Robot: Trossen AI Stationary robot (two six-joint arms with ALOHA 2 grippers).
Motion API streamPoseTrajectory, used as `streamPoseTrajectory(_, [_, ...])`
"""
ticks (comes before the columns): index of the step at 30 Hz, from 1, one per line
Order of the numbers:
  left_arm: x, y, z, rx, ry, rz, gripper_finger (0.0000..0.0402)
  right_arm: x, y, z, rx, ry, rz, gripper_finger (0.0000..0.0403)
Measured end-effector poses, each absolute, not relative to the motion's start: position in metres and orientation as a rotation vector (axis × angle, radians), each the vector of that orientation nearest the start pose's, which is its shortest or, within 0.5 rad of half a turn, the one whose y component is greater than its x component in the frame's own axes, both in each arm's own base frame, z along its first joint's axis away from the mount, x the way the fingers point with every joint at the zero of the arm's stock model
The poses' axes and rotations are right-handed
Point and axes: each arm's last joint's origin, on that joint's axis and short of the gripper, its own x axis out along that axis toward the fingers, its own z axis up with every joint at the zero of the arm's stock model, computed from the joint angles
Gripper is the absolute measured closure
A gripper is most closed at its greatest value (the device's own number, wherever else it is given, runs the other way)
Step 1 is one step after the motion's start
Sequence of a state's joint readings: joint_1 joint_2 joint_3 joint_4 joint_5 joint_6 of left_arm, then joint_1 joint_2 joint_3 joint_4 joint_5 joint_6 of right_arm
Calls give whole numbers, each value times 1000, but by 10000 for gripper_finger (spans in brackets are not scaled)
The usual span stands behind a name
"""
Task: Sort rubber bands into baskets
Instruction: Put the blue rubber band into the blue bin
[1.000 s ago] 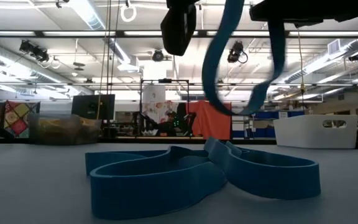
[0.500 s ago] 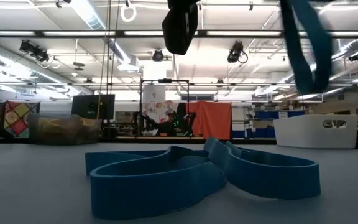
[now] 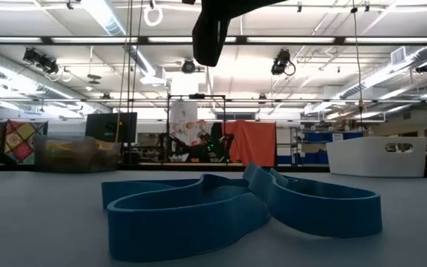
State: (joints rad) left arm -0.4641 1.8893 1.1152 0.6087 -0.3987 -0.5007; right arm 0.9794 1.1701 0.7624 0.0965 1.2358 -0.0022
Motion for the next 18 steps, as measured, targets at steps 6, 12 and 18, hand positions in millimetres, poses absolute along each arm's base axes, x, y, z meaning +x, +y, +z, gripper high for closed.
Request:
streamPoseTrajectory(6, [374, -174, 210, -372, 159, -13, 273, 138, 160, 291, -38, 224, -43, 394])
streamPoseTrajectory(12, [376, -168, 206, -283, 192, 6, 259, 124, 144, 285, 136, 414, 89, 394])
streamPoseTrajectory(18, [377, -164, 201, -260, 238, 24, 259, 113, 139, 280, 288, 622, 229, 392])
